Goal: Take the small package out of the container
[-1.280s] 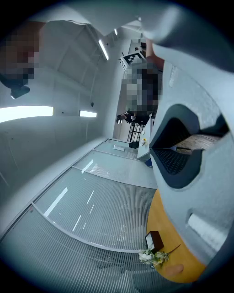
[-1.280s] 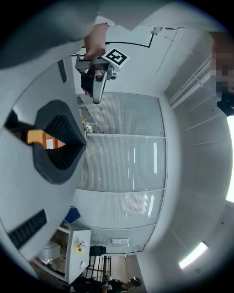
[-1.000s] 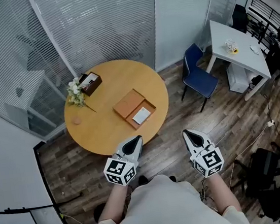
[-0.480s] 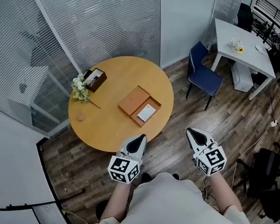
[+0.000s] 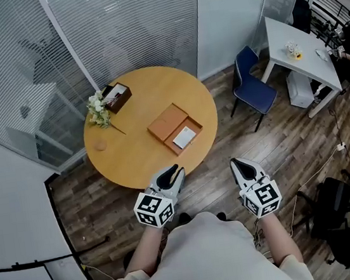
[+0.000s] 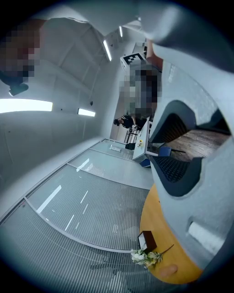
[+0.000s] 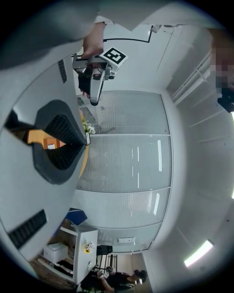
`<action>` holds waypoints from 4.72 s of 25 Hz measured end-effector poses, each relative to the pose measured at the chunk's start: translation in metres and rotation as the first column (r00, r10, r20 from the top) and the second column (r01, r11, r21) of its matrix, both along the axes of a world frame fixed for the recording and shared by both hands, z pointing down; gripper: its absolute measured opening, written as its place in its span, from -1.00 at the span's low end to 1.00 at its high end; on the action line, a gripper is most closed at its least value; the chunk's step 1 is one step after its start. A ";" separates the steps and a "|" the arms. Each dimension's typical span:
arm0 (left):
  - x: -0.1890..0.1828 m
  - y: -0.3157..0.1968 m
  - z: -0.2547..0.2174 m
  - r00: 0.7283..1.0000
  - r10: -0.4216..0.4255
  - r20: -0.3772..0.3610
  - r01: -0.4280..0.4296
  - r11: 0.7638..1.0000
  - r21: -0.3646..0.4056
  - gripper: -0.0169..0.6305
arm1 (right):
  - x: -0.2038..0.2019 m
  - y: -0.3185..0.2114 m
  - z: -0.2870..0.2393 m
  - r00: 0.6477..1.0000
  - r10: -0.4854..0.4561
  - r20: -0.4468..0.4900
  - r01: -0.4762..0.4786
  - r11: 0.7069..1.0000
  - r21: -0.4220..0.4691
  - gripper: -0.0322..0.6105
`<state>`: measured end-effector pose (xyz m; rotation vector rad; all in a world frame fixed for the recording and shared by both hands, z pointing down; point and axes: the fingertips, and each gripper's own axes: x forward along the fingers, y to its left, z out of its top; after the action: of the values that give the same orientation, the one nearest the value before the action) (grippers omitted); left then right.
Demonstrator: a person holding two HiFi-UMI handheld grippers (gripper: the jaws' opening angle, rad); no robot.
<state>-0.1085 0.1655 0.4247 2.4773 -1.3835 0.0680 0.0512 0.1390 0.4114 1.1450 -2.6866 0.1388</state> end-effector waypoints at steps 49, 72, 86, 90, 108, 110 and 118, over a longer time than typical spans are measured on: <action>0.033 -0.174 0.093 0.984 -0.173 0.038 0.177 0.957 -0.229 -0.44 | 0.026 -0.214 0.088 0.983 -0.183 -0.029 0.176 0.970 -0.165 -0.89; -0.036 -0.270 0.221 0.983 -0.141 0.116 0.178 0.876 -0.449 -0.44 | -0.023 -0.302 0.144 0.978 -0.190 -0.087 0.157 0.943 -0.294 -0.89; -0.061 -0.294 0.383 0.945 -0.325 0.034 0.217 0.548 -0.808 -0.30 | -0.031 -0.321 0.194 0.987 -0.094 -0.130 0.031 0.908 -0.419 -0.89; -0.062 -0.294 0.415 0.898 -0.440 0.033 0.233 0.410 -0.882 -0.23 | -0.031 -0.320 0.201 0.988 -0.082 -0.132 0.017 0.900 -0.435 -0.89; -0.043 -0.304 0.468 0.884 -0.457 0.096 0.213 0.212 -0.954 -0.09 | -0.022 -0.317 0.203 0.989 -0.021 -0.149 -0.047 0.895 -0.443 -0.89; -0.038 -0.310 0.467 0.890 -0.450 0.071 0.193 0.231 -0.954 -0.09 | -0.022 -0.316 0.204 0.988 -0.017 -0.154 -0.054 0.895 -0.444 -0.89; -0.024 -0.326 0.466 0.920 -0.391 0.024 0.152 0.302 -0.941 -0.09 | -0.021 -0.310 0.204 0.985 0.003 -0.174 -0.080 0.897 -0.435 -0.89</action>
<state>-0.1325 -0.1606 0.8906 1.1872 -1.1354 0.3957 0.0307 -0.1710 0.6157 1.0147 -2.3121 0.5974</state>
